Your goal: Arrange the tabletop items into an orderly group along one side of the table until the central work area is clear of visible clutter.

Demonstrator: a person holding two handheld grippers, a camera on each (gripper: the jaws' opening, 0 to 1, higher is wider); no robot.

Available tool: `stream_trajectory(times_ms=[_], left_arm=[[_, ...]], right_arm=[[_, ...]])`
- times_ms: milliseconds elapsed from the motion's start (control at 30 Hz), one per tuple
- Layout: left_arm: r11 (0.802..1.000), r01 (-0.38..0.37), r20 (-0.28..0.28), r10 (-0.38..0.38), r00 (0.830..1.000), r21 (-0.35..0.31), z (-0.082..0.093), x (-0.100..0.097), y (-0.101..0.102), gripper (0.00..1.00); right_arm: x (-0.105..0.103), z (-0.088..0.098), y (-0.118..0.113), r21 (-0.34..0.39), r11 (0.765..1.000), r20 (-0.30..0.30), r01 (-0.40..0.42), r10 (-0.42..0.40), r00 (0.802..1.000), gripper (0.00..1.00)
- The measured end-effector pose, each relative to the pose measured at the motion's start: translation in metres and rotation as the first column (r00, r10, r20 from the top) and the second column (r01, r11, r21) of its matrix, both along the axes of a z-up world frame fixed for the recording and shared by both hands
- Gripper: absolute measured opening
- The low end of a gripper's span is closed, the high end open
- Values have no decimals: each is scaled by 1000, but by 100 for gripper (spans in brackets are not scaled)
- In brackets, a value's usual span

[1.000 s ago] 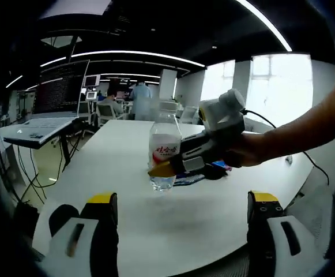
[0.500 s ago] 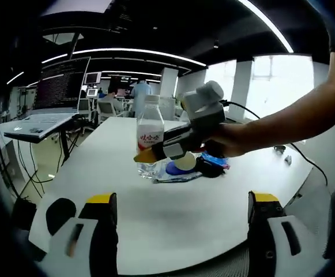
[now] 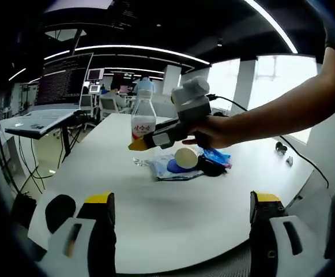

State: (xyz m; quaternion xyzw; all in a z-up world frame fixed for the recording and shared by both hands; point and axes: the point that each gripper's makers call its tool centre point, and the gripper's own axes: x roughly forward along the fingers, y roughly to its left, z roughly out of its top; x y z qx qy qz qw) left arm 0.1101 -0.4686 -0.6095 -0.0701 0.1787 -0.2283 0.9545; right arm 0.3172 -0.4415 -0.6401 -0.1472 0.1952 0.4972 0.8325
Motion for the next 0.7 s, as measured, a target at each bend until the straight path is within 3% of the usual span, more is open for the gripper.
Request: stream_trajectory(times_ms=[500,700], left_arm=[[1000,-18,-29,17,999,-5,-4,1,2,97],[999,-36,-40,36,999,-12,-6,2,5,96]], right_arm=[[33,2,18,44,999,-14,3,-3,1000,40],[45,-7,24,30,999,-14,-9,10,1000,40]])
